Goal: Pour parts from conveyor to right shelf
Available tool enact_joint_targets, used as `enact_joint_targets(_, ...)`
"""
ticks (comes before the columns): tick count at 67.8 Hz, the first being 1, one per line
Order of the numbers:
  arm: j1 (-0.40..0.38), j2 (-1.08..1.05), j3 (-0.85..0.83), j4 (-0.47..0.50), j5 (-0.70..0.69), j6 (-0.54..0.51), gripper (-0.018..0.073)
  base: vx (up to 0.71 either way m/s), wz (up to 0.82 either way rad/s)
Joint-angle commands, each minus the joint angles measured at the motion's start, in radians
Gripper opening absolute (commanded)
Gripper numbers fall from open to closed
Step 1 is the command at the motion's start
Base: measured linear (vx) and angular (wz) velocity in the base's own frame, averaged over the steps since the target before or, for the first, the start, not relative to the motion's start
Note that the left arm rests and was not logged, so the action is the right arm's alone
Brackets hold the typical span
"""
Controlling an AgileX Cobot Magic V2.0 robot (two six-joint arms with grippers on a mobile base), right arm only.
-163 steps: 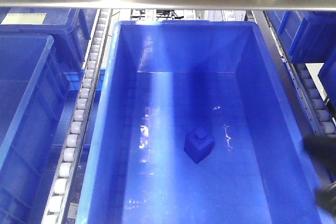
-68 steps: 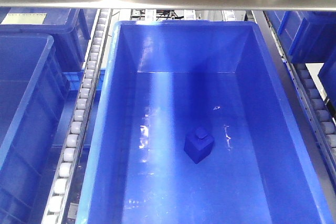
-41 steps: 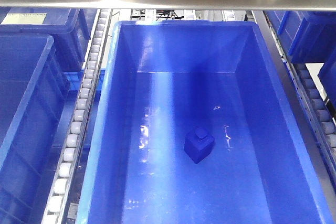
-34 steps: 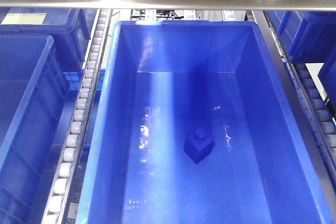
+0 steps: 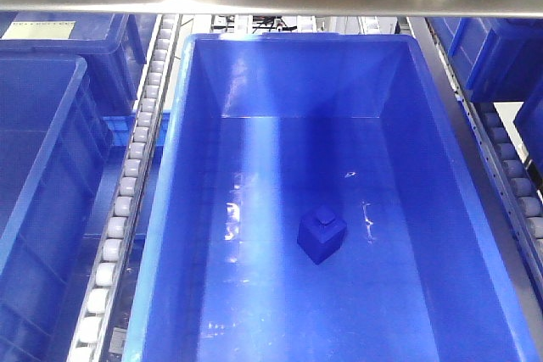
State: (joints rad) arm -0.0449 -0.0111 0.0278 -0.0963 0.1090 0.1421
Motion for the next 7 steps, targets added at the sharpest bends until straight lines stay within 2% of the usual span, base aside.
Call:
enact_joint_targets(1, -0.006, -0.018, 0.001, -0.007, -0.070, 0.000, -0.0011, 0.00, 0.00)
enact_joint_targets(7, -0.006, -0.018, 0.001, -0.007, -0.070, 0.000, -0.0011, 0.00, 0.00)
